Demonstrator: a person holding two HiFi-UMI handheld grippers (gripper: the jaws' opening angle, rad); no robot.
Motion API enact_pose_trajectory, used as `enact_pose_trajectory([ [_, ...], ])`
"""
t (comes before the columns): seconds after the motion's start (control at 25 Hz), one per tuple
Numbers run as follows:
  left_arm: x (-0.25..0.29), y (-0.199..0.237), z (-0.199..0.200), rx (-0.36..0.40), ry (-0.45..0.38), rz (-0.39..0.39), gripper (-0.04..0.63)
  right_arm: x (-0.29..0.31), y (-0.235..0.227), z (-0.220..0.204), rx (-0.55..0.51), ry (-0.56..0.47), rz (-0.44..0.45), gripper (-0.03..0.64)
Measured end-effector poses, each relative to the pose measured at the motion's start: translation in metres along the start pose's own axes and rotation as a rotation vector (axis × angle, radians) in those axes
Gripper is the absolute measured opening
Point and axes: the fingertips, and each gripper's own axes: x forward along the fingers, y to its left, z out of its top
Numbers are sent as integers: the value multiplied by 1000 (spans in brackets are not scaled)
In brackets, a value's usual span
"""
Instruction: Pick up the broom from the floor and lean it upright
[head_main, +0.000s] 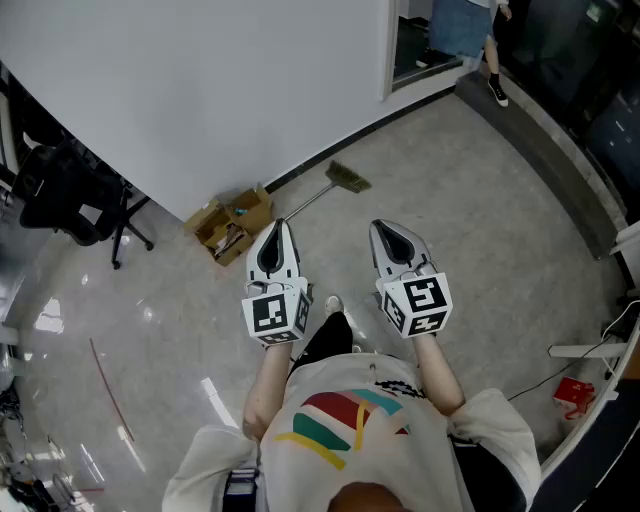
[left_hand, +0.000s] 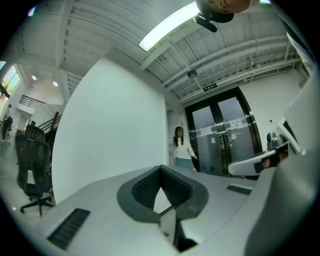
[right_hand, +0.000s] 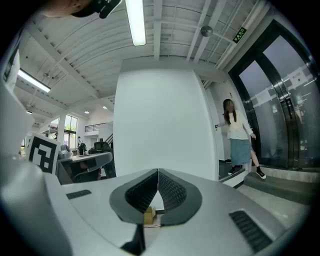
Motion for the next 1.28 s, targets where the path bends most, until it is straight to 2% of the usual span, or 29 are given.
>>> enact_pose_trajectory([
  [0.32, 81, 13, -36, -39, 13, -7, 43, 71, -43, -17, -17, 43, 42, 11],
  [0.52, 166, 49, -64, -79, 43, -3, 43, 148, -75, -19, -51, 77, 31, 11],
  [0.92, 385, 127, -44, -68, 20, 22, 43, 349, -174, 37, -9, 93, 56, 11],
  [1.12, 462, 166, -39, -62, 17, 46, 43, 432, -210, 45, 24, 125, 73, 11],
  [1.28, 498, 175, -54, -54, 47, 87, 43, 473, -234, 35, 15, 187, 121, 11],
])
